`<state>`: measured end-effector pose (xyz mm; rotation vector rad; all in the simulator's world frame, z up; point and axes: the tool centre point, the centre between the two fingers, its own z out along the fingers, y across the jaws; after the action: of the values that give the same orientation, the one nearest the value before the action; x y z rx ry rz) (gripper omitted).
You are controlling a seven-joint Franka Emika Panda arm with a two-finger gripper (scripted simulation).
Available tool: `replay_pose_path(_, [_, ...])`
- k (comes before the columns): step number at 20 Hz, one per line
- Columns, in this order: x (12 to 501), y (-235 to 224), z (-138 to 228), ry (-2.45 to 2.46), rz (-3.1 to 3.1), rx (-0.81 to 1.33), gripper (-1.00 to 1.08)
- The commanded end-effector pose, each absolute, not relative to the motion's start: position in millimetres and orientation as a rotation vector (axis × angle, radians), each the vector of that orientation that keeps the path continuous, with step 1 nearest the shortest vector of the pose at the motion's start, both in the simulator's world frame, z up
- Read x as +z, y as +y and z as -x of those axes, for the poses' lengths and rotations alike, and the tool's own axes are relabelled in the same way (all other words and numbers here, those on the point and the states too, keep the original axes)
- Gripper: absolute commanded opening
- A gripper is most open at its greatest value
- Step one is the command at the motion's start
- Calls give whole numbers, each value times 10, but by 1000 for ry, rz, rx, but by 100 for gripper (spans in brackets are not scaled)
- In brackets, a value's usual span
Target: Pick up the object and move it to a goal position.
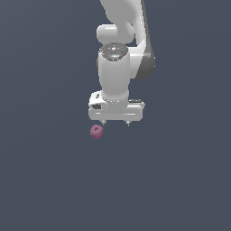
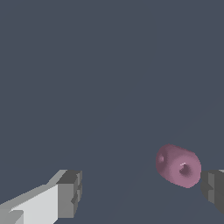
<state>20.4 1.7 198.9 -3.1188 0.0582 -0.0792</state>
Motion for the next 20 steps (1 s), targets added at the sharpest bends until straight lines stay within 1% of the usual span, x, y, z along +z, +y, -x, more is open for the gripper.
replay_pose_path(1, [1978,16,-201,61,3118,-78,100])
replay_pose_path(5, [1871,-89,-169,107,3118,-71,100])
replay_pose_path(9, [1644,-304,-90,200,3116,-55,100])
replay_pose_path(15, [1176,-760,139,401,3107,-21,100])
replay_pose_path(20, [949,-985,284,505,3099,-4,100])
